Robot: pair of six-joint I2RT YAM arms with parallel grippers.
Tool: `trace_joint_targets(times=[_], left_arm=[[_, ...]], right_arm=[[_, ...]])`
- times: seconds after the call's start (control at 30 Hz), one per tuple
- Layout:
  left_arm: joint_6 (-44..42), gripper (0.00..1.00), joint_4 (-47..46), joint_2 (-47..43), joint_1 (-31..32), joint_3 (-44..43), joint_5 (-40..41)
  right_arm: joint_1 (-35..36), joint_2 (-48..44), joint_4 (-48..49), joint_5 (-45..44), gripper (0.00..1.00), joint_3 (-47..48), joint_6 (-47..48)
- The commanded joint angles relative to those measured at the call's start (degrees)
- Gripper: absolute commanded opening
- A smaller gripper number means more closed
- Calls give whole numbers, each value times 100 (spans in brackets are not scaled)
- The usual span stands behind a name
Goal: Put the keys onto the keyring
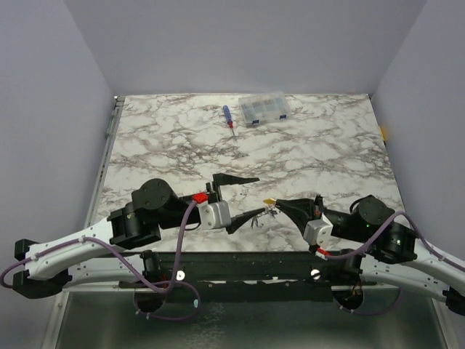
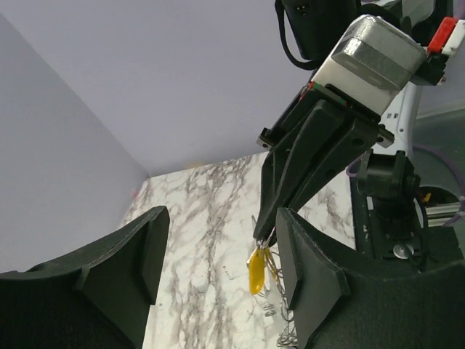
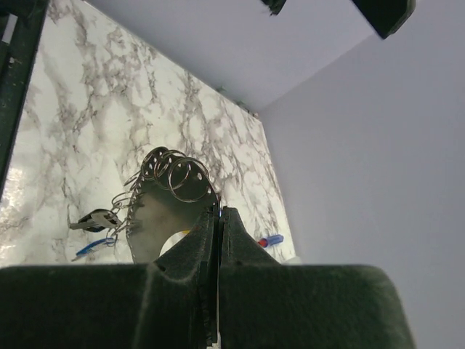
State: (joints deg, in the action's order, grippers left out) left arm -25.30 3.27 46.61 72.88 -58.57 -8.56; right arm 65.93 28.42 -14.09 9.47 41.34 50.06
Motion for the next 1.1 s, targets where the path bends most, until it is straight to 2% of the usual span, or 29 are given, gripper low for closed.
trace_joint_targets(times=[0.0,0.37,0.63,1.07], left_arm=[[493,66,8,294,33,-113,-46],[711,64,-908,1040,89,-126,501],[522,65,-976,1282,271,-57,813],[421,65,-1016,1082,349,256,637]], right_arm=[[30,-213,639,-262,0,-42,185],[27,-680,513,-7,0,-221,30],[26,-750,587,38,0,-291,-4],[25,-844,548,35,0,-157,41]])
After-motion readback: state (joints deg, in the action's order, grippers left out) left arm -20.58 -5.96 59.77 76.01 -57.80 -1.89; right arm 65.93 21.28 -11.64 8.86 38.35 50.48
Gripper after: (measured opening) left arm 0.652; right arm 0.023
